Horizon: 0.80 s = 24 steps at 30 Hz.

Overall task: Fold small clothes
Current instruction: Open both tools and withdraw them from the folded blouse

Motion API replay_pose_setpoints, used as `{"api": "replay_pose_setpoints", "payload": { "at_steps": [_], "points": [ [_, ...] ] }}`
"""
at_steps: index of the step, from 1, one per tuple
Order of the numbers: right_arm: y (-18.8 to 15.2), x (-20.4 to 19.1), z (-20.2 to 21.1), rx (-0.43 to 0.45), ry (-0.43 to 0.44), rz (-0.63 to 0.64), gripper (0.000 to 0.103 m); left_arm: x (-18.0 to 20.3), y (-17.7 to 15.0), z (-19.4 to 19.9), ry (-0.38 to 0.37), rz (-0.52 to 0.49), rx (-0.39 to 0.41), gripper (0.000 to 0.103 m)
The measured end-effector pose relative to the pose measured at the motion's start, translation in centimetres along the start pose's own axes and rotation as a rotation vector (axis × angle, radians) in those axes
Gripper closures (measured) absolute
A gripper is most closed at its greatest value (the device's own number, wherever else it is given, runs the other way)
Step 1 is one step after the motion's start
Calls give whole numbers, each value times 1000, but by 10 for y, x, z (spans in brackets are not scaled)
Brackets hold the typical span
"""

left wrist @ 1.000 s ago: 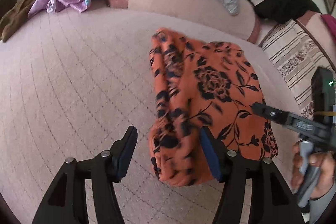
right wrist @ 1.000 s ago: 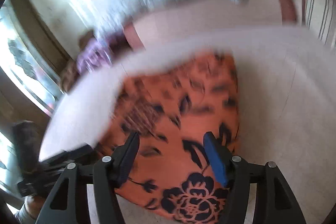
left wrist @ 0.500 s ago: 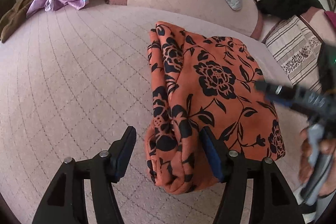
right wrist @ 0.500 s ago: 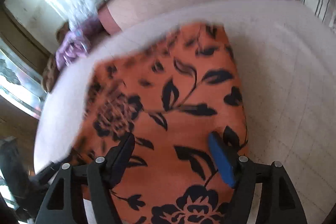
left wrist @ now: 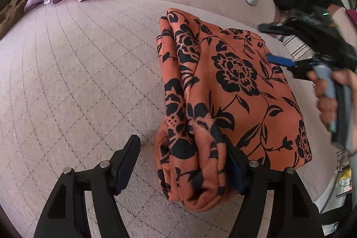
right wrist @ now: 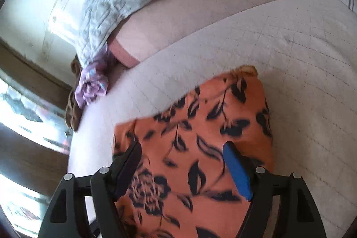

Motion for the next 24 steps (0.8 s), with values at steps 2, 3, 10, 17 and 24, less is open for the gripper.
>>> {"api": "replay_pose_setpoints", "payload": {
  "at_steps": [2, 3, 10, 17, 24],
  "points": [
    [7, 15, -20, -43, -4, -45, 24, -1, 0, 2, -1, 10, -4, 30],
    [9, 22, -28, -65, -4, -71, 24, -1, 0, 4, 3, 6, -3, 30],
    [-37, -18, 38, 25, -13, 91, 24, 2, -9, 33, 58, -40, 38, 30],
    [-122, -5, 56, -43, -36, 124, 19, 7, -25, 70, 64, 5, 60, 30],
    [-152, -34, 118, 103, -135, 219, 18, 19, -39, 115, 95, 12, 124, 20]
  ]
}}
Point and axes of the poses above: each gripper's, at about its wrist camera, not at the fingertips, and z roughly against the way its jaws point, x to its right, y to its top, the point moved 5 cm from there along -z, roughly the way its jaws point, and after that the axes turned 2 degrees about x, right-handed, at the moved point
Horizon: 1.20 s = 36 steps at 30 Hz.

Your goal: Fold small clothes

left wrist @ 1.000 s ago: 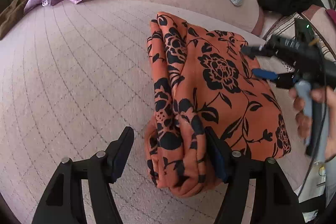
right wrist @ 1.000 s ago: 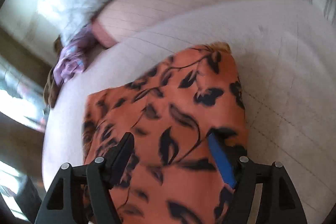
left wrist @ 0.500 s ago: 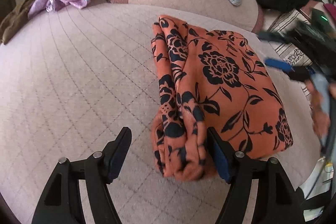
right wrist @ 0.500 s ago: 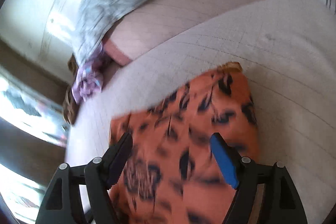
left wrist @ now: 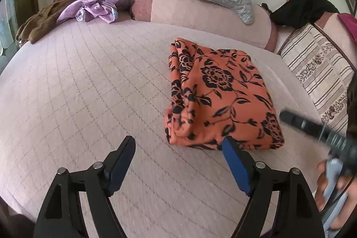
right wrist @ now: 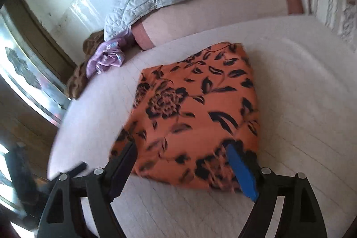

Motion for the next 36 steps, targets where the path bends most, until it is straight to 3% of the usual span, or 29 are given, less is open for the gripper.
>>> {"api": "replay_pose_setpoints", "payload": {
  "at_steps": [9, 14, 20, 36],
  "points": [
    [-65, -2, 39, -8, -176, 89, 17, 22, -17, 26, 60, -64, 35, 15],
    [-74, -8, 55, 26, -239, 130, 11, 24, -19, 37, 103, -66, 70, 15],
    [-68, -12, 73, 78, -289, 181, 1, 23, -18, 44, 128, -52, 88, 14],
    [-44, -9, 86, 133, -342, 178, 0, 25, -10, 52, 221, -74, 97, 14]
  ]
}}
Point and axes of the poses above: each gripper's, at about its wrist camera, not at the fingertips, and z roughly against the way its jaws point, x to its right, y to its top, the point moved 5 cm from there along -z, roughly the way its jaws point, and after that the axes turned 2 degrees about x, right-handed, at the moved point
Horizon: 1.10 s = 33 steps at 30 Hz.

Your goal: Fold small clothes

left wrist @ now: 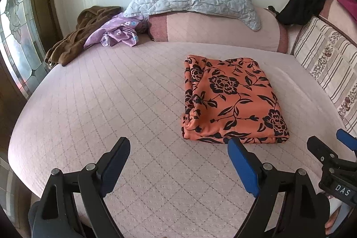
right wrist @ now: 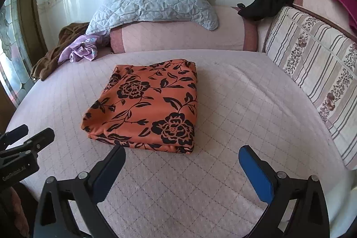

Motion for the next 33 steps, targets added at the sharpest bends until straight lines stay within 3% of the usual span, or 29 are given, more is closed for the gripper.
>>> {"api": "replay_pose_setpoints", "payload": {
  "at_steps": [33],
  "points": [
    [5, -1, -10, -20, 3, 42, 0, 18, 10, -8, -14, -28, -2, 13]
  ]
}}
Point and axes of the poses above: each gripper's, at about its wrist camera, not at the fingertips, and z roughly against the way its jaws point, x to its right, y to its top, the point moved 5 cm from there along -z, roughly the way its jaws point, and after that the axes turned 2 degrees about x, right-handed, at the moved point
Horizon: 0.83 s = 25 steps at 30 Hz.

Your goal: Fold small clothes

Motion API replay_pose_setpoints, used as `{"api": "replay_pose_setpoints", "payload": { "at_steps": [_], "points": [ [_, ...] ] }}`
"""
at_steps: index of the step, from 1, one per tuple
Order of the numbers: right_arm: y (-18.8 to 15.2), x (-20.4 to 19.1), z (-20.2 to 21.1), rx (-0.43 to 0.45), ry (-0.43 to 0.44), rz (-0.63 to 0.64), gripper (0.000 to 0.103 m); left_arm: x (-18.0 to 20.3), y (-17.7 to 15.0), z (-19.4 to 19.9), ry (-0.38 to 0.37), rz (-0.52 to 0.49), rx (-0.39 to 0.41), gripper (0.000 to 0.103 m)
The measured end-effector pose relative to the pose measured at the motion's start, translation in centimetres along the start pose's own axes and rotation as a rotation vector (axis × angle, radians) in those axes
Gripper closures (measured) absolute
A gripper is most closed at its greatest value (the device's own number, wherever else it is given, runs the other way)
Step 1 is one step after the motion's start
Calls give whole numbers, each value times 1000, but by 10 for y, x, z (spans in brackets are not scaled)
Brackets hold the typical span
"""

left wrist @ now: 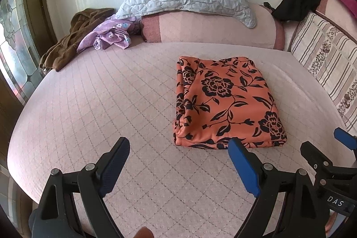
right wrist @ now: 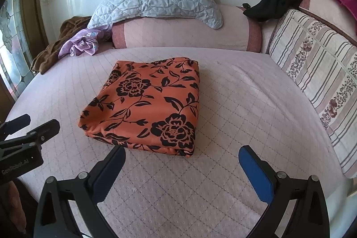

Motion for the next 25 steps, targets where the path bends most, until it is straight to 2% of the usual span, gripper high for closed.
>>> {"api": "replay_pose_setpoints", "payload": {
  "at_steps": [7, 12, 21, 23, 25],
  "points": [
    [3, -1, 4, 11, -1, 15, 0, 9, 6, 5, -42, -5, 14, 13],
    [6, 2, 7, 19, -13, 17, 0, 10, 10, 8, -19, -8, 26, 13],
    [12, -2, 7, 25, -4, 28, 0, 10, 13, 8, -60, 17, 29, 13],
    [13, -3, 5, 23, -2, 28, 0, 9, 17, 11, -65, 21, 65, 5],
    [14, -4, 4, 22, 0, 28, 0, 9, 22, 12, -71, 20, 79, 4]
  ]
}}
Point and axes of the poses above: each gripper's, at about its wrist camera, not at the fingertips, and z roughly against the way its jaws point, x to its right, y to its top, the point moved 5 cm from there along -z, roughly the way its jaws point, and after that the axes turned 2 degrees about x, right-handed, at the moved point
